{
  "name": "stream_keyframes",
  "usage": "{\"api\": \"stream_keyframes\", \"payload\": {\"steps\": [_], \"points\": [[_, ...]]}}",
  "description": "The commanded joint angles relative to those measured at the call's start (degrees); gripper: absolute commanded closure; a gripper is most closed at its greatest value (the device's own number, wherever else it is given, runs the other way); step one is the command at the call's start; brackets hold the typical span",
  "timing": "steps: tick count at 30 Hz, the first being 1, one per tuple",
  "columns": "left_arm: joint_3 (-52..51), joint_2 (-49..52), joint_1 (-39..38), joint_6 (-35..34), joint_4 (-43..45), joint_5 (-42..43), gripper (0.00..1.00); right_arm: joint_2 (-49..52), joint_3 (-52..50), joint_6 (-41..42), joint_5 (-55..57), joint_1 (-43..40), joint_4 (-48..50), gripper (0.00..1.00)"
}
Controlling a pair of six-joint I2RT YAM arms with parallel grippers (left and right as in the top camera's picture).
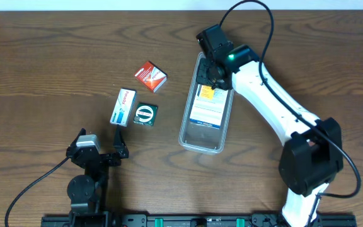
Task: Pack container
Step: 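Lower the yellow box into the container beside the blue box and release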
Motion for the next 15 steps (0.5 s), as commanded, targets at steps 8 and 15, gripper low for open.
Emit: {"api": "stream_keyframes", "payload": {"steps": [8, 15], "points": [[-0.87, -0.28, 0.17, 0.72, -2.16, -0.46, 0.02, 1.86, 0.24, 0.96, -0.92, 2.25, 0.57, 0.6], [-0.87, -0.28, 0.17, 0.72, -2.14, -0.46, 0.02, 1.86, 0.24, 0.96, -0.92, 2.67, 0.37, 0.6]]}}
